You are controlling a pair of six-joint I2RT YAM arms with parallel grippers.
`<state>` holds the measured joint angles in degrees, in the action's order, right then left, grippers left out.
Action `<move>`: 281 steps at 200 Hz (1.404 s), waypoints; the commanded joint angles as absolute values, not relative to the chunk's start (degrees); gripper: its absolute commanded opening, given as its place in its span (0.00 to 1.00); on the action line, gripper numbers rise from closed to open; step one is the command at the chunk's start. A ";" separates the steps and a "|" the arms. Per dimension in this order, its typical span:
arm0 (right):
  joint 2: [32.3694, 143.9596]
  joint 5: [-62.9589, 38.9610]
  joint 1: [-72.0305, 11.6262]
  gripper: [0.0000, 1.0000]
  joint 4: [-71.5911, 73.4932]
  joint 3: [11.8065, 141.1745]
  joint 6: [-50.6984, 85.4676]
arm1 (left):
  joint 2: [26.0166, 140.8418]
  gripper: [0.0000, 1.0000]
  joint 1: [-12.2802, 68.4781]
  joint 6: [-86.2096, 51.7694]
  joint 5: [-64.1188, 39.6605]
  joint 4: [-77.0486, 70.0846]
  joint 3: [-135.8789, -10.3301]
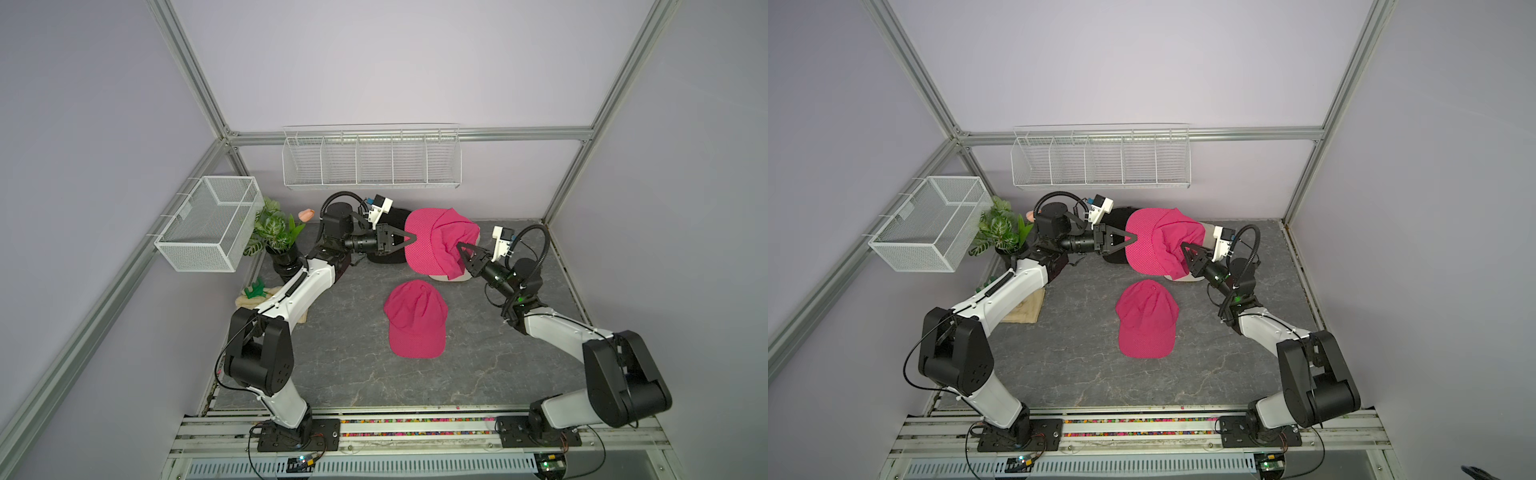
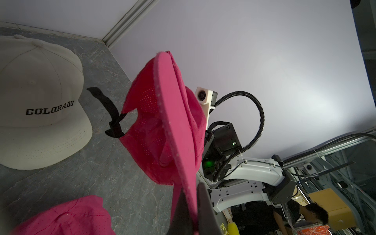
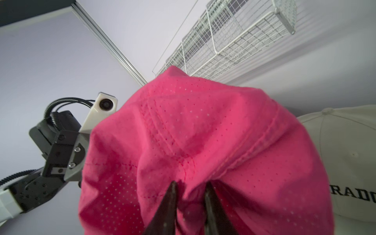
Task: Stack the baseball caps by color
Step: Pick up the baseball cap from the center of the board.
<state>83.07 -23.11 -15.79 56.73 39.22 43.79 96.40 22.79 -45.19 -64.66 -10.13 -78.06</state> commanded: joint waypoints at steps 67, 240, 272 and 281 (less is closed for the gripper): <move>66.13 -32.17 -12.02 0.09 44.90 40.68 35.52 | 94.25 0.00 16.73 -28.17 -29.73 18.83 -80.27; 77.59 -42.07 -18.21 0.13 -27.39 74.02 -9.24 | 74.71 0.85 16.53 -31.52 -6.19 0.02 -58.51; 77.79 -40.86 -21.38 0.07 -36.71 76.92 -20.41 | 73.03 0.99 16.48 -31.52 -1.51 2.11 -57.25; 78.06 -41.73 -22.00 0.06 -39.32 78.03 -23.01 | 72.99 0.99 16.46 -32.05 -0.54 2.90 -57.24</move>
<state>77.21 -40.69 -20.43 -28.91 75.16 -10.33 73.03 16.45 -32.29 -7.38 1.17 -58.61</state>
